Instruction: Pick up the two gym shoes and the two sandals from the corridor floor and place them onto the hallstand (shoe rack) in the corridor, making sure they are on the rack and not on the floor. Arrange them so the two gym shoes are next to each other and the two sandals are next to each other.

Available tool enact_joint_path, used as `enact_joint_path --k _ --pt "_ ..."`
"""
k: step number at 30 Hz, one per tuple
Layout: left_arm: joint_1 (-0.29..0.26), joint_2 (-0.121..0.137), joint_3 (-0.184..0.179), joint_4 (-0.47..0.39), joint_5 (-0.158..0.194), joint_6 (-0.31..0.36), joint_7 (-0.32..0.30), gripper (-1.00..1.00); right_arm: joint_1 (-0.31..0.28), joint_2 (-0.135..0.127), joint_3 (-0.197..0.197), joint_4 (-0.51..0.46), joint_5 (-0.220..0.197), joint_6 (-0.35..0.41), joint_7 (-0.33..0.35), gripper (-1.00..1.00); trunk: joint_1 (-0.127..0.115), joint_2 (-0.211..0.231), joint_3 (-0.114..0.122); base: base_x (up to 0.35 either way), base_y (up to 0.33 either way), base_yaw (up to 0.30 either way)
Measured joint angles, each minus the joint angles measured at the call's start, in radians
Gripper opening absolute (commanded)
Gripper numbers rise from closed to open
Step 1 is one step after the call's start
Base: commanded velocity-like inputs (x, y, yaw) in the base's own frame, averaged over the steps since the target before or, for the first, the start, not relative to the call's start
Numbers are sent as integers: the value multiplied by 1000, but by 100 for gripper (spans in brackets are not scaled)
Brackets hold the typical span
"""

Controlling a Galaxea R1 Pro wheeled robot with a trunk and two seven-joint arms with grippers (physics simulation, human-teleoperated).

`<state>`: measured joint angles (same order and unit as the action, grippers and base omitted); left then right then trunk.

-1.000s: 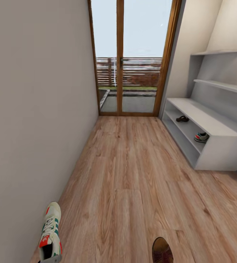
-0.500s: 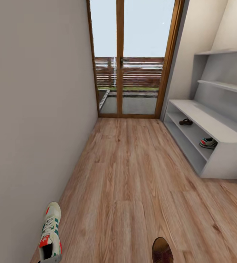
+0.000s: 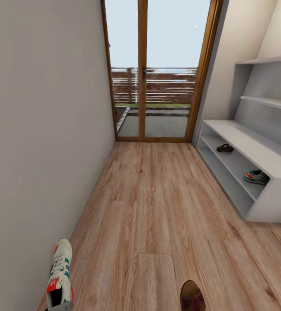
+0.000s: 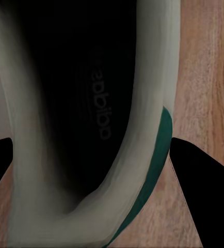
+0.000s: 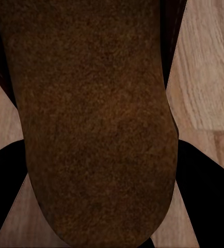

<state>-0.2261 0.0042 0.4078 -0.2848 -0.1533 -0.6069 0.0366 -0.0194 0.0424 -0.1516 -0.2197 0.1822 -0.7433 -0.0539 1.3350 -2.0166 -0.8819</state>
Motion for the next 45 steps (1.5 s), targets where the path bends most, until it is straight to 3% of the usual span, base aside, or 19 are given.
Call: enact_joint_path --k 45 --pt "0 1 0 0 0 0 0 -100 0 0 0 0 0 -1 0 -100 0 0 0 339 0 0"
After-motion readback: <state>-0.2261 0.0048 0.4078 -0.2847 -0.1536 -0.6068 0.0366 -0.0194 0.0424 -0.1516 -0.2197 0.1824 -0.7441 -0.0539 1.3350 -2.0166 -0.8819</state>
